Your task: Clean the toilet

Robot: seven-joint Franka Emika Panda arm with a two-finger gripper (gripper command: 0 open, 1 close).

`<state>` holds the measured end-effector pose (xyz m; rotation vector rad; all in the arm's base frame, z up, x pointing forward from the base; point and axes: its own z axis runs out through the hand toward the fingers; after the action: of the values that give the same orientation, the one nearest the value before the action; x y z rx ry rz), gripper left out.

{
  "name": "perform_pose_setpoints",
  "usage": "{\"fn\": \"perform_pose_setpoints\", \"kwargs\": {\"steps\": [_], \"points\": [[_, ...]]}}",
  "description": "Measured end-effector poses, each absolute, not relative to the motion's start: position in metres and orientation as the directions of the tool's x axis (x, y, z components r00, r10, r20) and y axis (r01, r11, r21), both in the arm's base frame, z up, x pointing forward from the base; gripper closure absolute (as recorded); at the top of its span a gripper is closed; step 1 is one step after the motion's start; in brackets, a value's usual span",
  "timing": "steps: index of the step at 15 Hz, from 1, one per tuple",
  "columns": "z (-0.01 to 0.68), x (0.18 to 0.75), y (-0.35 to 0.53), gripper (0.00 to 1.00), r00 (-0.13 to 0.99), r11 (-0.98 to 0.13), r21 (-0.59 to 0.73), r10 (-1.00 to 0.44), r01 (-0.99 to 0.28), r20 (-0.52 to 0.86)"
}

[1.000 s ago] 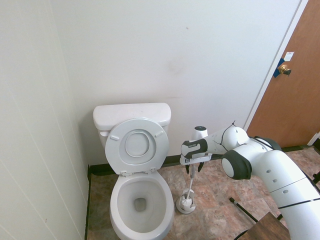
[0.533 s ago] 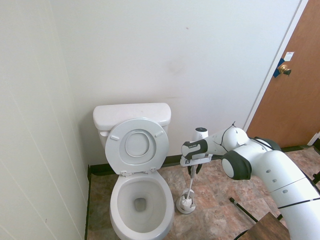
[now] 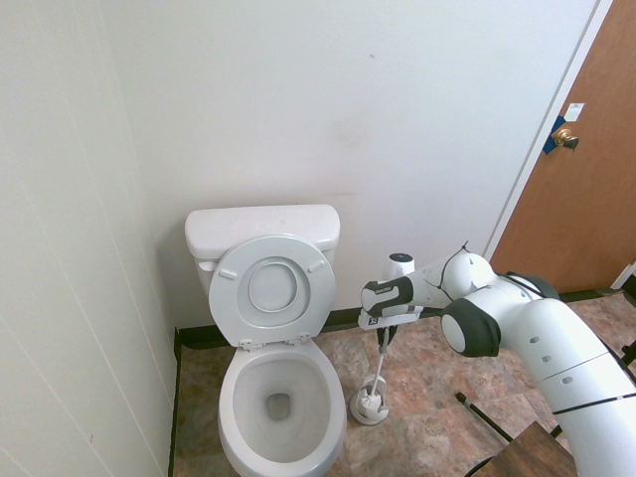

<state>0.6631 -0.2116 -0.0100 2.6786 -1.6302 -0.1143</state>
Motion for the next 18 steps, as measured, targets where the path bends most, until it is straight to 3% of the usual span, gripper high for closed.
{"fn": "perform_pose_setpoints", "kwargs": {"steps": [11,18], "points": [[-0.015,0.546,-0.183,1.00,0.495,-0.493,-0.063,-0.869,-0.868,-0.016],[0.035,0.534,-0.185,1.00,0.502,-0.501,-0.084,-0.865,-0.861,0.005]]}}
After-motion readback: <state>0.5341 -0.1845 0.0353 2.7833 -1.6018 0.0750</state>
